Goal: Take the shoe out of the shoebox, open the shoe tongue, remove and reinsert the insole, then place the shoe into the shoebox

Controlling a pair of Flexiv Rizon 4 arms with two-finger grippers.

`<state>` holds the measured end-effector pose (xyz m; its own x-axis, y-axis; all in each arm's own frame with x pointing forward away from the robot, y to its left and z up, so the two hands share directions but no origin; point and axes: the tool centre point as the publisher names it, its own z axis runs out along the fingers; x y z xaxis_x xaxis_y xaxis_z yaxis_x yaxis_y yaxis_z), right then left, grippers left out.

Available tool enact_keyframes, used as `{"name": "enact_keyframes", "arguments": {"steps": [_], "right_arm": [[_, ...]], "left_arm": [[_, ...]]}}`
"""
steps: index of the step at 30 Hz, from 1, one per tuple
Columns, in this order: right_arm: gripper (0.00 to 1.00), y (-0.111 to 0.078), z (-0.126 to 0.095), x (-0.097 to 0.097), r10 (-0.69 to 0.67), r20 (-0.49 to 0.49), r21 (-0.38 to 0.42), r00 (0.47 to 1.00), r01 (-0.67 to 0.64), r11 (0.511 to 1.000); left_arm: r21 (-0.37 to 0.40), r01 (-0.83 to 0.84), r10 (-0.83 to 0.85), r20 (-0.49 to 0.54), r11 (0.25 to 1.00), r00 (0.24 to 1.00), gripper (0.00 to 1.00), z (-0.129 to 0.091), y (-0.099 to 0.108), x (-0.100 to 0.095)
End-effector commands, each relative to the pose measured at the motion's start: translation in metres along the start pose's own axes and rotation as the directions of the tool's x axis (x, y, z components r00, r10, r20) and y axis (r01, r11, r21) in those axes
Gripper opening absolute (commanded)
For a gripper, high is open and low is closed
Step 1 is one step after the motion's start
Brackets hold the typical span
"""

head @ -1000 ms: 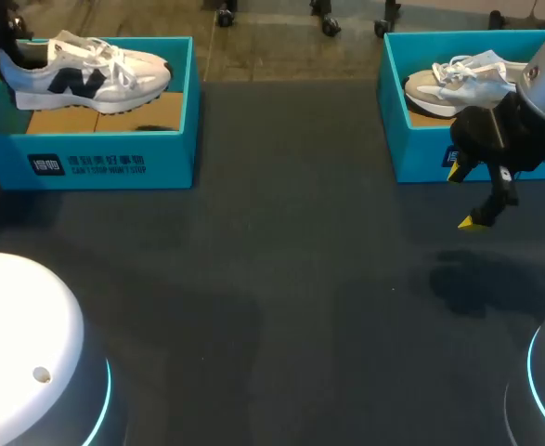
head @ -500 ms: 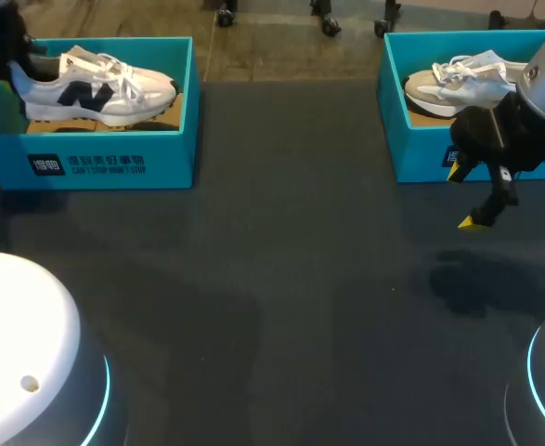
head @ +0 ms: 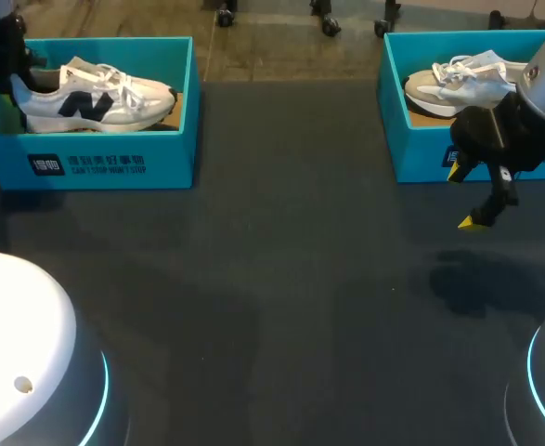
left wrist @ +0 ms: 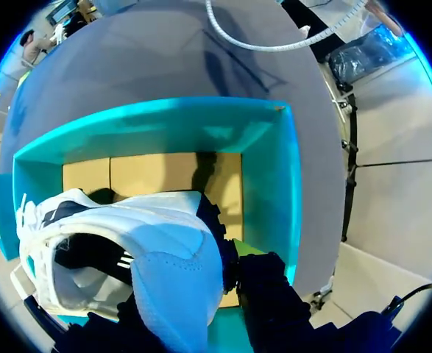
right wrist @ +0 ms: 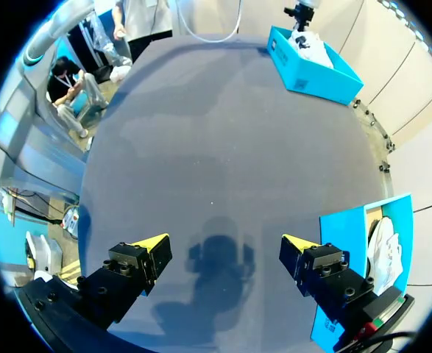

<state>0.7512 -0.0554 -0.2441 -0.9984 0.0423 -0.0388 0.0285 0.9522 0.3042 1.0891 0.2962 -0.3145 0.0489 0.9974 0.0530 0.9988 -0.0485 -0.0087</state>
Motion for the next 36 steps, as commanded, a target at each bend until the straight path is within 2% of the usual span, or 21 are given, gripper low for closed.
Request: {"name": "enact_keyframes", "arguments": {"steps": [1,6,16,27,31,35,36], "right_arm": [[1.00,0.000,0.001,0.001,0.000,0.002,0.001,1.000,0.000,1.000],[1.00,0.000,0.001,0.001,0.000,0.002,0.001,1.000,0.000,1.000],[1.00,0.000,0.001,0.001,0.000,0.002,0.001,1.000,0.000,1.000],[1.00,0.000,0.001,0.001,0.000,0.002,0.001,1.000,0.000,1.000],[1.00,0.000,0.001,0.001,0.000,0.002,0.001,1.000,0.000,1.000],[1.00,0.000,0.001,0.001,0.000,0.002,0.001,1.000,0.000,1.000],[1.00,0.000,0.001,0.001,0.000,0.002,0.001,1.000,0.000,1.000]], "left_arm": [[0.005,-0.012,0.012,0.003,1.000,1.000,0.00,0.005,-0.014,-0.002],[0.002,-0.015,0.015,0.001,1.000,1.000,0.00,0.016,-0.027,-0.004],[0.031,-0.019,0.018,0.028,0.999,0.999,0.00,0.036,-0.031,-0.002],[0.048,-0.026,0.025,0.003,0.999,1.000,0.00,0.057,-0.027,-0.004],[0.089,-0.060,0.059,0.019,0.994,0.998,0.00,0.060,-0.026,-0.005],[0.088,-0.057,0.056,0.014,0.994,0.998,0.00,0.062,-0.026,-0.006],[0.077,-0.051,0.050,0.011,0.996,0.999,0.05,0.062,-0.027,-0.007]]}}
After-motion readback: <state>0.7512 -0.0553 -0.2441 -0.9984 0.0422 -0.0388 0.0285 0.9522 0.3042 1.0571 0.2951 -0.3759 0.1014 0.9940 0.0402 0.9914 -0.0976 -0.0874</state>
